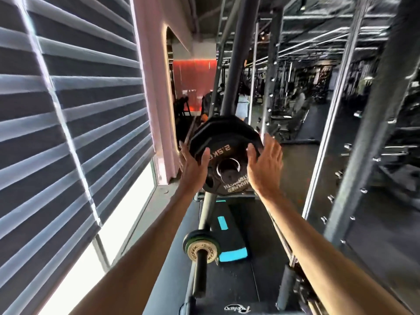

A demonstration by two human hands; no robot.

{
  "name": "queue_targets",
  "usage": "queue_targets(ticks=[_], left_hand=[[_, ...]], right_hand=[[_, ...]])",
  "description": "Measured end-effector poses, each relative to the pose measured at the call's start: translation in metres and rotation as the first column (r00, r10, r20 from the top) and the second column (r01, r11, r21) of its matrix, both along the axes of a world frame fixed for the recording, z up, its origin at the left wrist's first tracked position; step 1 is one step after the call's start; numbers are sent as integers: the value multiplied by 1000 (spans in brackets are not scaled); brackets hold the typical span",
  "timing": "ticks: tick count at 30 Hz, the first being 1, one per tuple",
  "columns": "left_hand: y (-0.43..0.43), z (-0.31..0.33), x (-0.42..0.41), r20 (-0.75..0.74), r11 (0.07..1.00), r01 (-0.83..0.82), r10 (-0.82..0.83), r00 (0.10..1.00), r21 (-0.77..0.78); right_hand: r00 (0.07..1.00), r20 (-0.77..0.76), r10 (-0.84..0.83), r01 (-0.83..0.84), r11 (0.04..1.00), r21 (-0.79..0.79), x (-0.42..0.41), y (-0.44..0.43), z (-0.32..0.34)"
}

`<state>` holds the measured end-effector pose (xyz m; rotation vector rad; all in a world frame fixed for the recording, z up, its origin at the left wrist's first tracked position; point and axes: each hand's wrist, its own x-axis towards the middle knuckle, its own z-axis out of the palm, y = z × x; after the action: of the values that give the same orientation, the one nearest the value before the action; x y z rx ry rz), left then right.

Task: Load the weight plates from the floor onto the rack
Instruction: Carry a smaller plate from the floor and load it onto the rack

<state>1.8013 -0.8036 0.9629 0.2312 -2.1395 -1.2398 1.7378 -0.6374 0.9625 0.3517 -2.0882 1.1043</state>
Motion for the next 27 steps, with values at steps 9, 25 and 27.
queue_targets(ticks=[9,25,27], left_hand=[[2,-14,-25,-126,998,-56,59,990,26],[-2,-11,-45,-226,986,-152,131,965,-75],[-1,-13,-48,-245,982,-172,149,958,-73]], right_hand=[[954,120,275,-258,956,-140,-31,-2,-23],[965,20,260,-246,935,-254,-37,-11,-36],[966,15,258,-246,934,-261,-43,-14,-36]])
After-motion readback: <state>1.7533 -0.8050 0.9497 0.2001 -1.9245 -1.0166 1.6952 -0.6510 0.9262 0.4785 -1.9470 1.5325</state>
